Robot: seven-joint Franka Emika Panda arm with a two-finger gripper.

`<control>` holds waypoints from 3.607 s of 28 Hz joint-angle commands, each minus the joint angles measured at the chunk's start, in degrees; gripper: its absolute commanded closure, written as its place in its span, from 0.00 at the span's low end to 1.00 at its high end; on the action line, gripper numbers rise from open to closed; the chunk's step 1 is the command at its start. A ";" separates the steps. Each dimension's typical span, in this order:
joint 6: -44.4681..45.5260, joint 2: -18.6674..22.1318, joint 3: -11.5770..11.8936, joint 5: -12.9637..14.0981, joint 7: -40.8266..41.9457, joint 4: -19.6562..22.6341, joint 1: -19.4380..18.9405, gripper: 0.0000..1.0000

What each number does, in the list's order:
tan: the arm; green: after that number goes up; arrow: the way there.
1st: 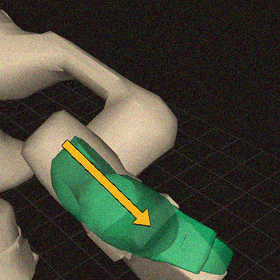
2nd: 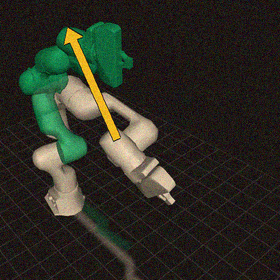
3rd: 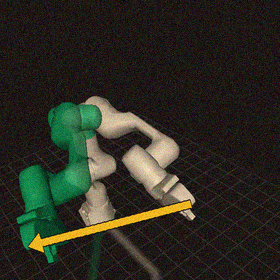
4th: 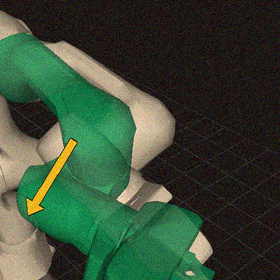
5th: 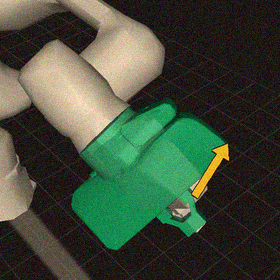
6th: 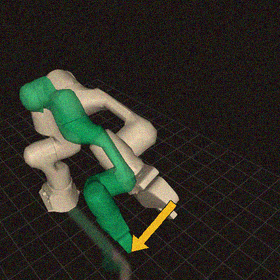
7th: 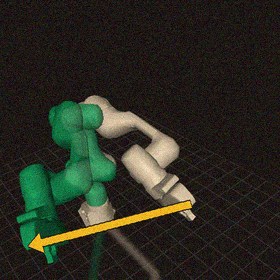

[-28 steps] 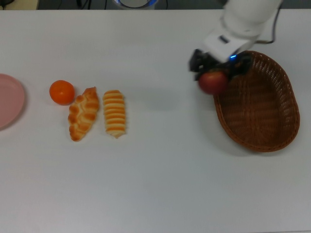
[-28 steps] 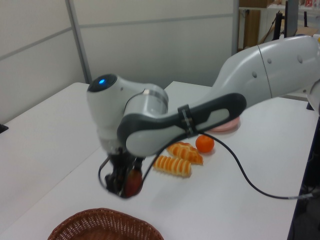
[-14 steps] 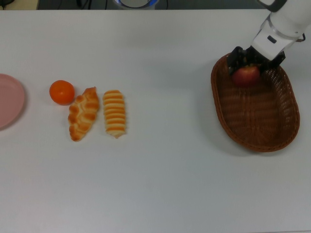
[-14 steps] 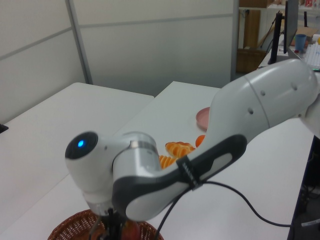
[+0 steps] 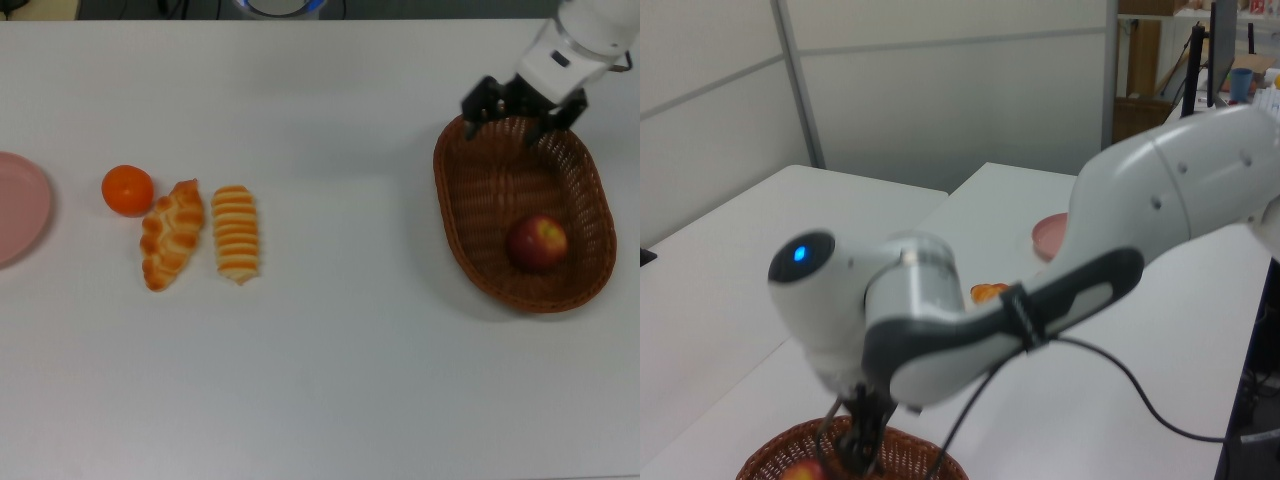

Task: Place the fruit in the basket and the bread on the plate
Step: 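Move to the striped bread roll and grasp it, then carry the striped roll onto the pink plate and release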

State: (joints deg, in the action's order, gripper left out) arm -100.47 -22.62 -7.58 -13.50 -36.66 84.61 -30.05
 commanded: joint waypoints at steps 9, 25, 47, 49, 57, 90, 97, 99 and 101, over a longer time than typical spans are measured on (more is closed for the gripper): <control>2.47 9.00 1.08 6.21 25.57 9.08 23.80 0.00; -21.42 12.43 1.25 2.34 33.94 26.66 33.29 0.00; -28.03 1.71 1.25 -2.49 30.60 23.94 34.53 0.00; -28.64 0.31 1.25 -2.58 30.42 23.06 34.44 0.00; -29.79 -4.44 1.25 -6.01 24.72 21.04 33.74 0.99; -16.87 4.87 1.34 12.53 36.21 9.09 53.76 1.00; -17.48 -0.22 1.43 12.19 37.98 8.30 58.09 1.00; -17.57 -2.59 1.52 12.10 37.72 6.90 58.87 1.00; -17.75 -3.74 1.52 11.92 37.72 6.19 60.19 1.00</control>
State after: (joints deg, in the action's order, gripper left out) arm -118.68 -22.02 -5.93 -2.20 0.84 94.20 29.08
